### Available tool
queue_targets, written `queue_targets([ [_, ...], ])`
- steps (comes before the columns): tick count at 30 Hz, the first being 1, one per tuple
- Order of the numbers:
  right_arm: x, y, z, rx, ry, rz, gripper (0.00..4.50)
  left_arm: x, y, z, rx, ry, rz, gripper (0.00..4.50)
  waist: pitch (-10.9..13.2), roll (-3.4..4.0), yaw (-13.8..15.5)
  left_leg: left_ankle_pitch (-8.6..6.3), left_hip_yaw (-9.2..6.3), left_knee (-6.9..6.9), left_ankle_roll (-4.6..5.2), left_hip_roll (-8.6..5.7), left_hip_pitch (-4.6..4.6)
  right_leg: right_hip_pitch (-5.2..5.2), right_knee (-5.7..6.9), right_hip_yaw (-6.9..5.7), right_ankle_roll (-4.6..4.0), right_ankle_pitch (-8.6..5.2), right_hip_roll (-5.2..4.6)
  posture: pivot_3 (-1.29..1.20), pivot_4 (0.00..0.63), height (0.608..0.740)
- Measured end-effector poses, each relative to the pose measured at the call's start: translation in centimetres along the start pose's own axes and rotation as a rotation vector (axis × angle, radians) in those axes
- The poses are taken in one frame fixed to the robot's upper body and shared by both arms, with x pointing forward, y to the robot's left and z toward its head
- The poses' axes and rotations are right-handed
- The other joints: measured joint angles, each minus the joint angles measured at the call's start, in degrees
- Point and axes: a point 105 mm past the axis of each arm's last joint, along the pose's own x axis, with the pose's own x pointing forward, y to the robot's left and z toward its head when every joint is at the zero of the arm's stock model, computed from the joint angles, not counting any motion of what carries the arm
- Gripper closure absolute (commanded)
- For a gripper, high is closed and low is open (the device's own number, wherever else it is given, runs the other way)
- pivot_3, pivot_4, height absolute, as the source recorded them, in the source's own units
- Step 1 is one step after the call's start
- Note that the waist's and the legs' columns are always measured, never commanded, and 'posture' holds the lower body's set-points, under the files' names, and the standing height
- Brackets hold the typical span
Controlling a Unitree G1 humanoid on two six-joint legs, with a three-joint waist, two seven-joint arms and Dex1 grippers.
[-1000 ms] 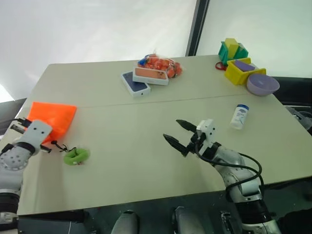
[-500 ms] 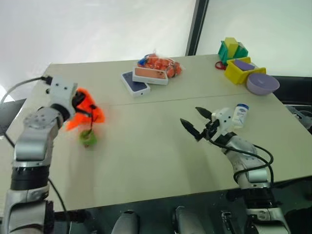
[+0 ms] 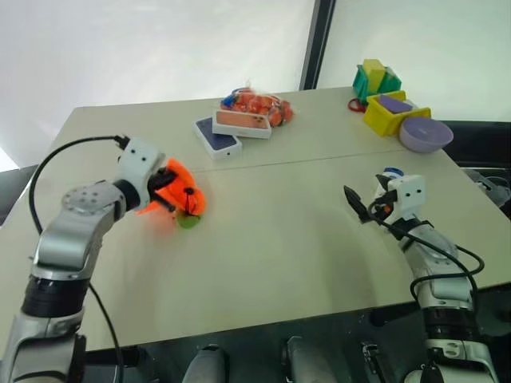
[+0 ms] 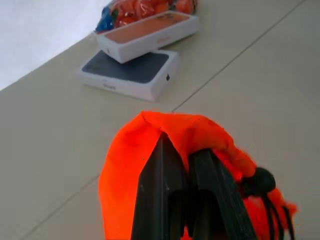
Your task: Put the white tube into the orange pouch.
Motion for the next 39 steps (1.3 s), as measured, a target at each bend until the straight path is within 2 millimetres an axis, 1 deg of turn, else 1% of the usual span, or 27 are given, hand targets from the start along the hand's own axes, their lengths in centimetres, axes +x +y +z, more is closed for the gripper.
queue_targets([
  [4, -0.8, -1.6, -1.4, 0.003, 0.069, -0.082, 0.0, -1.6, 0.1, -3.8, 0.038, 0.111, -0.021, 4.46, 0.01, 0.01, 0.3, 0.0, 0.01, 0.04, 0.0, 0.0, -0.04, 0.01, -0.04, 0.01, -0.05, -0.02, -0.01, 0.0, 0.15, 0.74],
  [6, -0.9, -2.3, -1.9, 0.012, 0.092, -0.125, 0.0, -2.2, 0.2, -4.8, 0.062, 0.137, -0.024, 4.46, 0.01, 0.01, 0.41, 0.0, 0.0, 0.05, 0.0, 0.0, -0.03, 0.02, -0.04, 0.01, -0.06, -0.01, -0.02, 0.0, 0.15, 0.74],
  [9, -0.9, -3.4, -2.7, 0.021, 0.131, -0.199, 0.0, -2.5, 0.1, -5.7, 0.063, 0.139, -0.035, 4.46, 0.02, 0.04, 0.55, 0.0, 0.0, 0.06, 0.01, -0.01, -0.02, 0.04, -0.04, 0.0, -0.07, -0.01, -0.03, 0.0, 0.15, 0.74],
  [13, -0.5, -5.2, -3.6, 0.017, 0.177, -0.322, 0.0, -1.9, -0.8, -5.4, 0.022, 0.078, -0.045, 4.46, 0.03, 0.05, 0.46, 0.01, 0.01, 0.07, 0.01, -0.01, -0.02, 0.06, -0.05, 0.01, -0.09, 0.0, -0.03, 0.0, 0.15, 0.74],
  [16, -0.3, -5.8, -4.4, 0.034, 0.208, -0.38, 0.0, -1.3, -1.5, -5.5, -0.008, 0.054, -0.041, 4.46, 0.03, 0.06, 0.37, 0.01, 0.01, 0.05, 0.01, -0.01, -0.01, 0.06, -0.04, 0.01, -0.08, 0.01, -0.03, 0.0, 0.15, 0.74],
  [21, 0.5, -5.9, -5.8, 0.108, 0.243, -0.437, 0.0, 0.1, -3.3, -5.8, -0.096, 0.009, -0.028, 4.46, 0.02, 0.07, 0.3, 0.01, 0.01, 0.07, 0.01, -0.01, 0.02, 0.1, -0.02, 0.02, -0.07, 0.03, -0.02, 0.0, 0.15, 0.74],
  [25, 0.6, -5.7, -6.7, 0.142, 0.263, -0.459, 0.0, 0.6, -3.6, -5.8, -0.127, -0.002, -0.002, 4.46, 0.02, 0.08, 0.29, 0.01, 0.02, 0.07, 0.01, -0.01, 0.05, 0.13, -0.03, 0.02, -0.06, 0.03, -0.02, 0.0, 0.15, 0.74],
  [29, 0.6, -5.8, -6.7, 0.145, 0.25, -0.473, 0.0, 1.0, -4.0, -5.9, -0.127, 0.003, -0.002, 4.46, 0.01, 0.08, 0.27, 0.01, 0.02, 0.07, 0.01, -0.01, 0.08, 0.17, -0.03, 0.02, -0.06, 0.03, -0.02, 0.0, 0.15, 0.74],
  [31, 0.6, -5.9, -6.8, 0.147, 0.249, -0.481, 0.54, 1.0, -4.1, -5.9, -0.129, 0.005, -0.003, 4.5, 0.01, 0.08, 0.26, 0.01, 0.02, 0.07, 0.02, -0.01, 0.1, 0.18, -0.03, 0.02, -0.06, 0.02, -0.02, 0.0, 0.15, 0.74],
  [32, 0.5, -5.9, -6.7, 0.147, 0.245, -0.486, 0.89, 1.0, -4.1, -5.9, -0.13, 0.006, -0.003, 4.5, 0.01, 0.09, 0.25, 0.01, 0.02, 0.07, 0.01, -0.01, 0.1, 0.19, -0.03, 0.02, -0.06, 0.02, -0.02, 0.0, 0.15, 0.74],
  [33, 0.5, -6.0, -6.7, 0.146, 0.238, -0.488, 1.32, 1.0, -4.2, -6.0, -0.13, 0.007, -0.003, 4.5, 0.01, 0.09, 0.25, 0.01, 0.02, 0.07, 0.02, -0.01, 0.1, 0.19, -0.03, 0.02, -0.07, 0.02, -0.02, 0.0, 0.15, 0.74],
  [34, 0.5, -6.0, -6.6, 0.145, 0.233, -0.491, 1.9, 1.1, -4.2, -6.0, -0.131, 0.009, -0.004, 4.5, 0.01, 0.09, 0.24, 0.01, 0.02, 0.07, 0.01, -0.01, 0.1, 0.19, -0.03, 0.02, -0.06, 0.02, -0.02, 0.0, 0.15, 0.74],
  [35, 0.5, -6.1, -6.6, 0.147, 0.23, -0.496, 2.38, 1.1, -4.2, -6.0, -0.132, 0.011, -0.005, 4.5, 0.01, 0.09, 0.24, 0.01, 0.02, 0.07, 0.01, -0.01, 0.1, 0.19, -0.03, 0.02, -0.06, 0.02, -0.02, 0.0, 0.15, 0.74],
  [36, 0.5, -6.1, -6.6, 0.148, 0.229, -0.496, 2.73, 1.1, -4.3, -6.0, -0.135, 0.014, -0.006, 4.5, 0.01, 0.09, 0.23, 0.01, 0.02, 0.07, 0.01, -0.01, 0.11, 0.2, -0.03, 0.02, -0.06, 0.02, -0.02, 0.0, 0.15, 0.74],
  [37, 0.5, -6.1, -6.6, 0.15, 0.227, -0.496, 2.84, 1.1, -4.3, -6.0, -0.135, 0.013, -0.008, 4.5, 0.01, 0.09, 0.22, 0.01, 0.02, 0.07, 0.01, -0.01, 0.11, 0.2, -0.03, 0.02, -0.06, 0.02, -0.02, 0.0, 0.15, 0.74],
  [39, 0.6, -5.9, -6.5, 0.153, 0.223, -0.493, 2.84, 1.1, -4.4, -5.9, -0.137, 0.01, -0.01, 4.5, 0.01, 0.09, 0.19, 0.01, 0.02, 0.07, 0.01, -0.01, 0.11, 0.2, -0.03, 0.02, -0.06, 0.02, -0.02, 0.0, 0.15, 0.74],
])
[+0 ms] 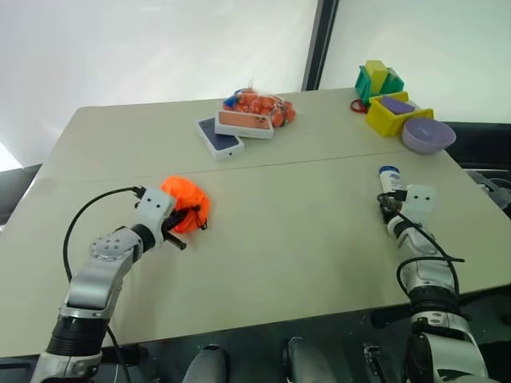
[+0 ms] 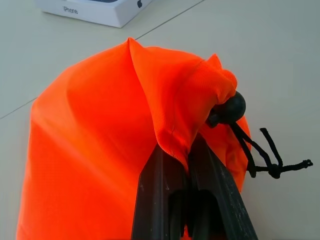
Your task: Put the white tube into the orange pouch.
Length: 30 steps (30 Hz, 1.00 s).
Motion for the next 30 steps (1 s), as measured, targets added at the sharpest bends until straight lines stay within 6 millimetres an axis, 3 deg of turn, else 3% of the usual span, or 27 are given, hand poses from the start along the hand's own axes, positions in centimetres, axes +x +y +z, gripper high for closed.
queue_targets([
  [5, -0.1, 0.3, 0.1, -0.006, -0.011, 0.018, 2.84, 0.0, -0.1, 0.0, -0.005, 0.001, -0.003, 4.5, 0.0, 0.01, -0.01, 0.0, 0.0, 0.0, 0.0, 0.0, 0.0, 0.0, 0.0, 0.0, 0.0, 0.0, 0.0, 0.0, 0.15, 0.74],
  [7, -0.5, 1.3, 0.9, -0.034, -0.051, 0.098, 2.84, 0.0, -0.2, 0.0, -0.016, -0.002, -0.008, 4.5, 0.03, 0.06, -0.02, 0.0, 0.0, 0.0, 0.0, 0.0, 0.0, -0.01, 0.0, 0.0, 0.02, 0.0, 0.0, 0.0, 0.15, 0.74],
  [11, -3.1, 6.8, 3.3, -0.114, -0.162, 0.465, 2.84, 0.1, -0.2, 0.5, -0.058, -0.025, -0.035, 4.5, 0.08, 0.13, -0.12, 0.0, -0.04, -0.01, 0.0, 0.01, 0.02, -0.01, 0.02, -0.01, 0.23, 0.09, 0.04, 0.0, 0.15, 0.74],
  [16, -11.1, 15.3, 3.9, -0.122, -0.132, 1.092, 2.84, -0.2, 1.1, 1.5, -0.113, -0.054, -0.084, 4.5, 0.08, 0.13, 0.04, 0.0, -0.07, 0.01, 0.0, 0.03, 0.06, 0.05, 0.02, -0.03, 0.4, -0.06, 0.06, 0.0, 0.15, 0.74],
  [18, -13.4, 17.0, 3.6, -0.127, -0.095, 1.239, 2.84, -0.6, 1.7, 1.0, -0.131, -0.031, -0.105, 4.5, 0.08, 0.12, 0.11, 0.0, -0.07, 0.02, 0.0, 0.03, 0.05, 0.06, 0.01, -0.03, 0.25, -0.15, 0.05, 0.0, 0.15, 0.74],
  [22, -15.7, 19.3, 2.8, -0.147, -0.038, 1.389, 2.84, -0.9, 1.7, 0.7, -0.189, -0.016, -0.187, 4.5, 0.08, 0.06, 0.32, -0.01, -0.07, 0.14, 0.0, 0.02, -0.01, 0.05, 0.01, -0.04, 0.22, -0.16, 0.04, 0.0, 0.15, 0.74],
  [30, -16.4, 23.9, 2.2, -0.193, -0.049, 1.46, 2.84, -1.6, 2.6, 2.4, -0.19, -0.025, -0.29, 4.5, 0.08, 0.02, 0.12, -0.01, -0.08, 0.06, -0.01, 0.03, -0.05, -0.06, 0.02, -0.05, 0.18, -0.13, 0.05, 0.0, 0.15, 0.74],
])
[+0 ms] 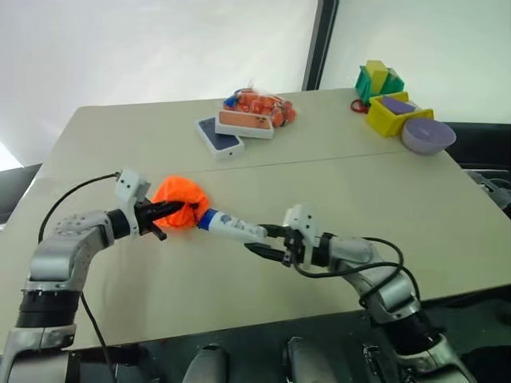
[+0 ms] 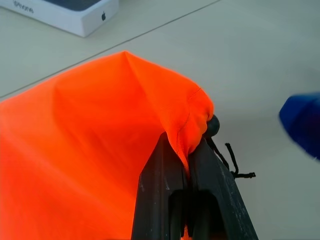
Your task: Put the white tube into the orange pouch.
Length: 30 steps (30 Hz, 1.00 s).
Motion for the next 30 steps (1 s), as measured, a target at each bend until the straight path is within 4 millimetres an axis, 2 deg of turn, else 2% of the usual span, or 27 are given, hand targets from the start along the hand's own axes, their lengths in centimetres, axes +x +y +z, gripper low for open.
queue_targets([
  [6, 2.2, -0.3, -0.5, -0.002, 0.016, -0.003, 2.84, -0.2, 0.1, -0.1, -0.015, 0.016, -0.018, 4.5, -0.01, -0.01, -0.03, 0.0, 0.0, 0.0, 0.0, 0.0, -0.05, -0.07, 0.02, 0.0, -0.1, 0.15, 0.0, 0.0, 0.15, 0.74],
  [12, 3.9, -0.3, 0.0, -0.007, 0.001, 0.012, 2.84, -0.2, 0.0, 0.1, -0.006, 0.015, -0.023, 4.5, -0.01, -0.01, -0.12, 0.0, 0.0, -0.02, 0.0, 0.0, -0.05, -0.1, 0.04, 0.0, -0.1, 0.15, 0.01, 0.0, 0.15, 0.74],
  [24, 4.4, 0.1, 0.6, -0.036, -0.021, 0.051, 2.84, -0.3, -0.1, 0.2, 0.005, 0.016, -0.023, 4.5, -0.01, -0.01, -0.15, 0.0, 0.0, -0.02, 0.0, 0.0, -0.05, -0.11, 0.06, 0.0, 0.01, 0.22, 0.01, 0.0, 0.15, 0.74],
  [30, 5.2, -0.5, 0.1, -0.048, 0.008, 0.031, 2.84, -0.3, -0.1, 0.2, 0.005, 0.016, -0.023, 4.5, -0.01, -0.02, -0.18, 0.0, 0.0, -0.03, 0.0, 0.0, -0.05, -0.13, 0.07, 0.01, 0.02, 0.23, 0.01, 0.0, 0.15, 0.74],
])
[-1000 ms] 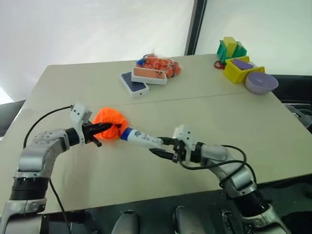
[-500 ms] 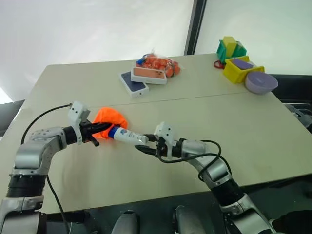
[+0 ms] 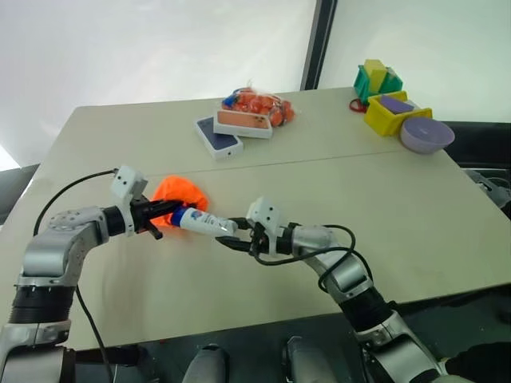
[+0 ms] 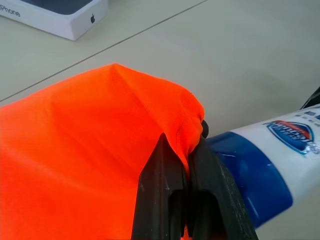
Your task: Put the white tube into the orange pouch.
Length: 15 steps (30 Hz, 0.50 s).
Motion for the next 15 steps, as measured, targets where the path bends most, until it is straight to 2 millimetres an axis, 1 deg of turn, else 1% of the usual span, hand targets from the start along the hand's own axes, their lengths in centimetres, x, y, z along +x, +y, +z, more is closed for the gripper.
queue_targets([
  [4, 0.3, -0.9, -0.7, -0.01, 0.026, -0.049, 2.84, 0.0, -0.1, 0.0, 0.0, 0.0, -0.006, 4.5, 0.0, 0.0, 0.0, 0.0, 0.0, 0.0, 0.0, 0.0, 0.0, 0.0, 0.0, 0.0, 0.0, 0.0, 0.0, 0.0, 0.15, 0.74],
  [8, 0.5, -1.5, -0.7, -0.029, 0.028, -0.082, 2.84, 0.0, -0.3, 0.1, 0.011, 0.005, -0.016, 4.5, 0.0, 0.0, -0.01, 0.0, 0.0, 0.0, 0.0, 0.0, -0.01, 0.0, 0.0, 0.0, 0.0, 0.0, 0.0, 0.0, 0.15, 0.74],
  [15, 1.3, -1.7, -0.4, -0.077, 0.045, -0.112, 2.84, 1.0, -1.8, 0.0, 0.074, 0.034, -0.051, 4.5, 0.0, 0.0, -0.01, 0.0, 0.0, -0.01, 0.0, 0.0, -0.01, -0.01, 0.0, 0.01, 0.0, 0.01, 0.0, 0.0, 0.15, 0.74],
])
